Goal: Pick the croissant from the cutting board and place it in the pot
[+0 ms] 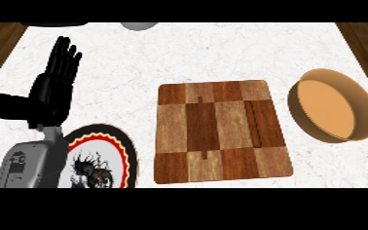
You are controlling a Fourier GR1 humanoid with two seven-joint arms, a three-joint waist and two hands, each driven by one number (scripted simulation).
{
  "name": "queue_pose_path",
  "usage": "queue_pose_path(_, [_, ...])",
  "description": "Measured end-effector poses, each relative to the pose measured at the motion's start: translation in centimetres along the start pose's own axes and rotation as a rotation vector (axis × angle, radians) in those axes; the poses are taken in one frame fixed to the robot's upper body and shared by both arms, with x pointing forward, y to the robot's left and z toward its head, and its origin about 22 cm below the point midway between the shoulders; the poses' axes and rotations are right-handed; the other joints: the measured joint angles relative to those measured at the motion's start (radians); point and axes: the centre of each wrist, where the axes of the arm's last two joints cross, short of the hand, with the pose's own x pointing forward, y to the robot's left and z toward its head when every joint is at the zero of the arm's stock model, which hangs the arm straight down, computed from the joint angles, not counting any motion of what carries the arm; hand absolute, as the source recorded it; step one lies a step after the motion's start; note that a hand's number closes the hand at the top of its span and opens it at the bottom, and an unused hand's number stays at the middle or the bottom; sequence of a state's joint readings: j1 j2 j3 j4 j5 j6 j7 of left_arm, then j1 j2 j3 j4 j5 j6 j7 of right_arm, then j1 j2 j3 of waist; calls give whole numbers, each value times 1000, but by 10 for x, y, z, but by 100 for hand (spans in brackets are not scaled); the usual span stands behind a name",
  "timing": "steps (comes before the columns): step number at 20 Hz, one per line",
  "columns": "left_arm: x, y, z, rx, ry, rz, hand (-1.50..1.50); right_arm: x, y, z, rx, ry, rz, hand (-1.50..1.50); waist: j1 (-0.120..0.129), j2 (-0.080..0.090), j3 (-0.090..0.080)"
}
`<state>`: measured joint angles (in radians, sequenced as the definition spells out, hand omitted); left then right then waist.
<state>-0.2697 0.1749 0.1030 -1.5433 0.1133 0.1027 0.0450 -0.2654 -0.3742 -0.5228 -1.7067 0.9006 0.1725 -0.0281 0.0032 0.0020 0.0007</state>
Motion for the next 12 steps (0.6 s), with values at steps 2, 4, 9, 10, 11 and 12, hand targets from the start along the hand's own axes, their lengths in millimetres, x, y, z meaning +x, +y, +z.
queue_pose_path(2, [0,1,0,-6,-2,0,0,-9,12,-7,42,15,18,150,2,0,0])
queue_pose_path(4, [0,1,-1,-10,0,1,0,-20,26,-9,106,42,1,150,4,1,0])
queue_pose_path(9, [4,3,-4,-3,-4,-1,0,-32,47,-16,260,104,-113,-150,3,0,0])
queue_pose_path(10, [5,5,-2,-3,-6,-3,0,-36,49,-18,282,98,-131,-150,3,0,0])
queue_pose_path(11, [5,5,-1,-5,-5,-2,0,-38,51,-18,304,81,-145,-150,3,-1,0])
queue_pose_path(12, [6,5,-1,-5,-4,-3,0,-42,54,-17,315,66,-163,-150,2,-1,0])
